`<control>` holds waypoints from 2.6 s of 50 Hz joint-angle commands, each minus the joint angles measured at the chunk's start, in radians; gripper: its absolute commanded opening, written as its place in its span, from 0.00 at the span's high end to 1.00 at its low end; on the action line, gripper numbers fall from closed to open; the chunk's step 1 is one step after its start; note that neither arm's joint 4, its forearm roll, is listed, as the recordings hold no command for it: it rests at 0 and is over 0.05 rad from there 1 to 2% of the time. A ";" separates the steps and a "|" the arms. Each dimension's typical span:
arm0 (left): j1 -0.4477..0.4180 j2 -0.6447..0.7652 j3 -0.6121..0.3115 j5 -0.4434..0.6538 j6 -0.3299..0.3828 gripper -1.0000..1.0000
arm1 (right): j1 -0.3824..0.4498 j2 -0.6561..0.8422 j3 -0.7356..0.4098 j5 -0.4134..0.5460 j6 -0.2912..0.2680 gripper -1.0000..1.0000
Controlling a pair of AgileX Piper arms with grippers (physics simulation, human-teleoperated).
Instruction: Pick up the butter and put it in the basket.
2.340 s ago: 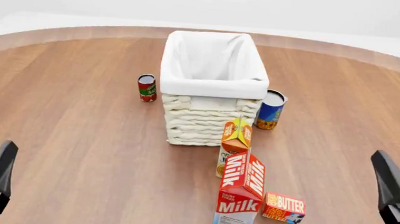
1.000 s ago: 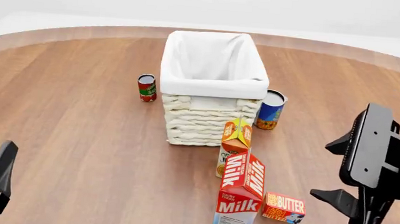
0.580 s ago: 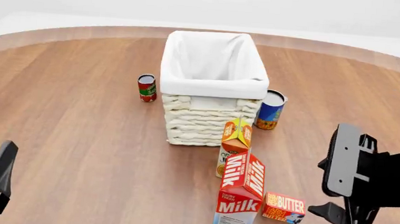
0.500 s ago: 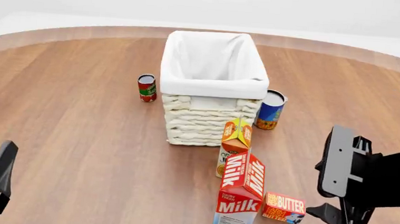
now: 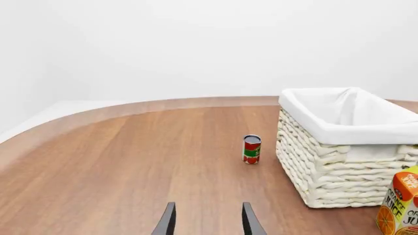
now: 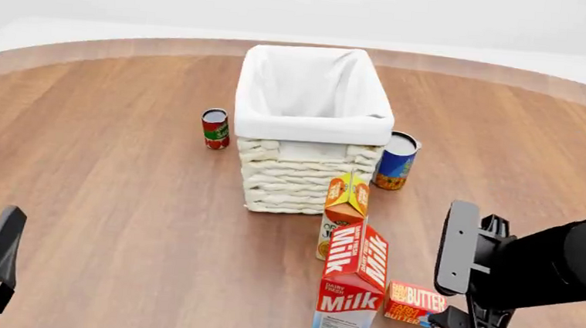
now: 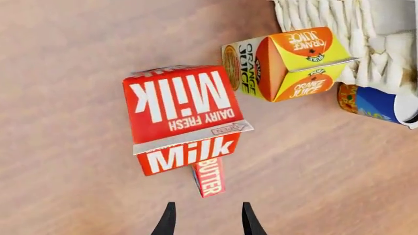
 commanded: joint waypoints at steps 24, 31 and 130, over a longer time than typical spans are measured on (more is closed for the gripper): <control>0.000 0.000 0.000 0.000 0.000 0.00 | -0.121 0.086 0.087 -0.104 -0.078 0.00; 0.000 0.000 0.000 0.000 0.000 0.00 | -0.168 0.097 0.084 -0.115 -0.101 0.00; 0.000 0.000 0.000 0.000 0.000 0.00 | -0.346 -0.224 0.014 0.109 -0.139 1.00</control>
